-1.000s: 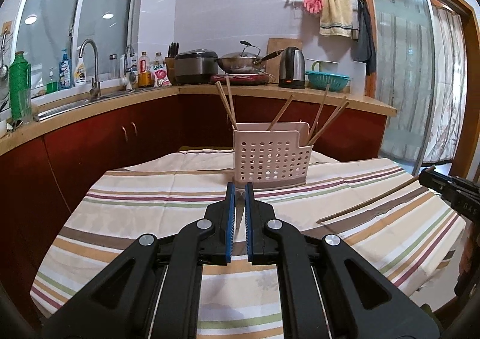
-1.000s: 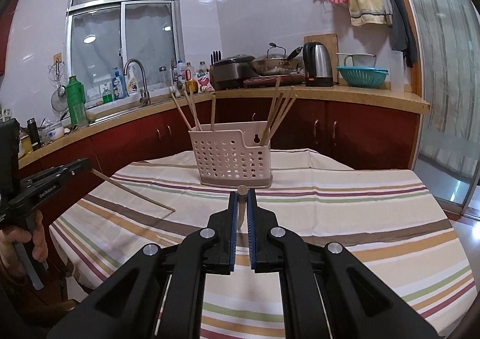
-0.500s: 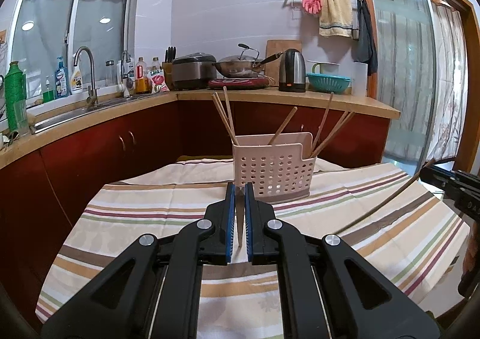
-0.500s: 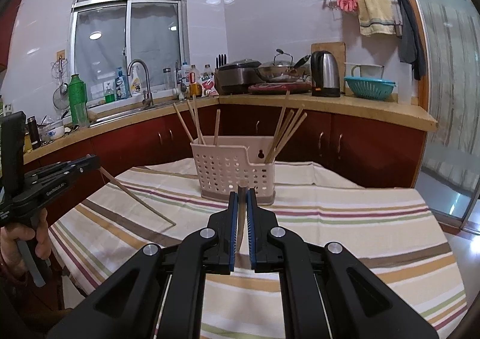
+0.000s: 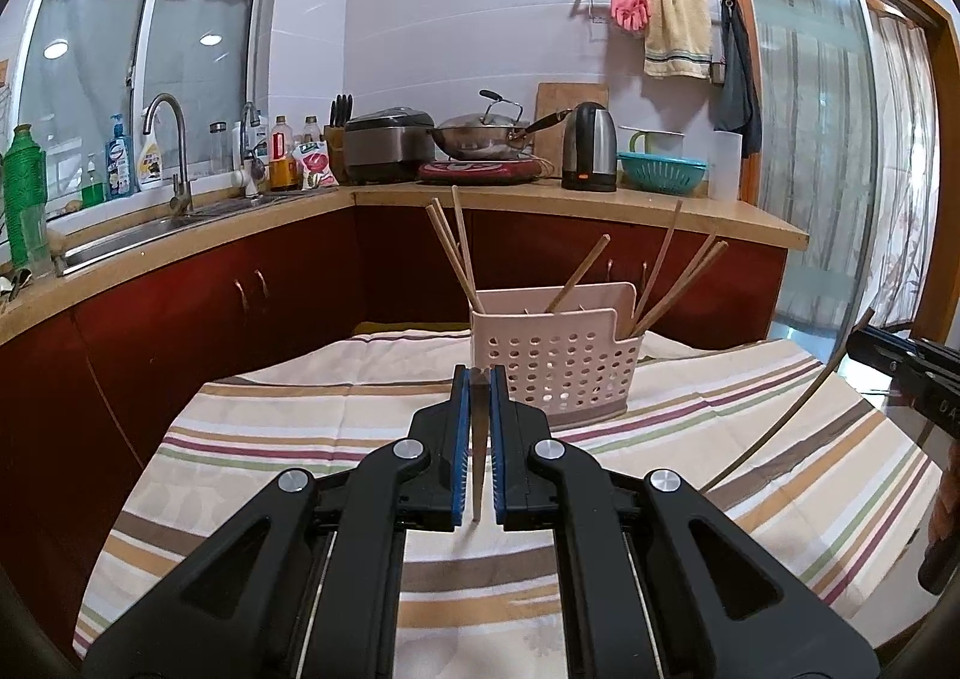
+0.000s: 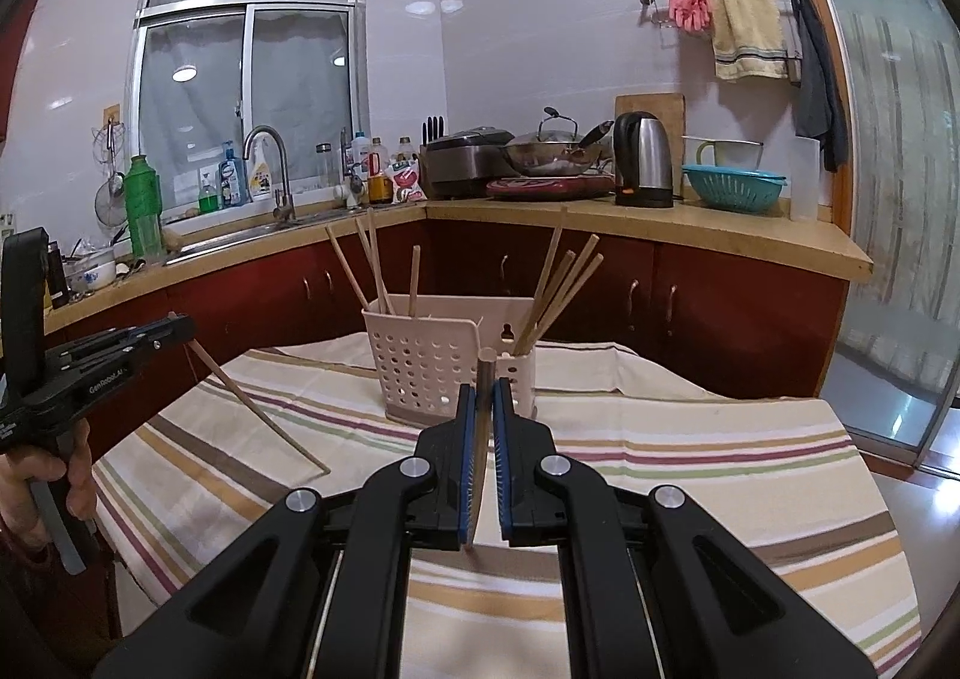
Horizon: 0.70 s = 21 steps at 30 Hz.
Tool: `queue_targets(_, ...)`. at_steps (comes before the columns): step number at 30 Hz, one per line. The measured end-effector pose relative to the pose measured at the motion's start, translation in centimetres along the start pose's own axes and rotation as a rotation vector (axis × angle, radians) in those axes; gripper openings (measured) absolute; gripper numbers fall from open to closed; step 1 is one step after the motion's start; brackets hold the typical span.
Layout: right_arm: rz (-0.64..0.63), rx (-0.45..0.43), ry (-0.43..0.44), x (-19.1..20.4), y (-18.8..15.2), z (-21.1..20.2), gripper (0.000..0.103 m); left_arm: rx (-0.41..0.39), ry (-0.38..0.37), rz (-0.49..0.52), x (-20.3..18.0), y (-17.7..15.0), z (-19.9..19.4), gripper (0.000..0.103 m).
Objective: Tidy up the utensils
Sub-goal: 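Lift the held chopstick with the right tool toward the beige caddy, then raise the chopstick upright and lower it into the caddy with the right tool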
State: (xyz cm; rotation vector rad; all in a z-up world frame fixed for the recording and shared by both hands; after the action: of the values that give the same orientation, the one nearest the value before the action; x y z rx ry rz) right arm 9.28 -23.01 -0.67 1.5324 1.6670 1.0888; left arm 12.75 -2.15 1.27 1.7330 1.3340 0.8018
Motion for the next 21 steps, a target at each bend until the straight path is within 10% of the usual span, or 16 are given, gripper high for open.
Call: queue_targets(21, 0.018, -0.083, 0.040, 0.0, 4.4, -0.2, 0.007, -0.074, -0.036, -0.011, 0.2, 4.4, -0.6, 0.007)
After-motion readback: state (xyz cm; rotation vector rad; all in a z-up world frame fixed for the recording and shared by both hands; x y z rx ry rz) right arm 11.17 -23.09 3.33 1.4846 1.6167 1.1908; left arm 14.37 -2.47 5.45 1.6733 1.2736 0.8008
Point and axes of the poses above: each gripper's, at about its wrist camera, not at the fingertips, and z roughly the way its jaws point, x to its left, y to its top, the point moved 7 cm from there along z, roughly the way its jaws point, and after that the axes turned 9 degrees about x, right-handed, at the moved point
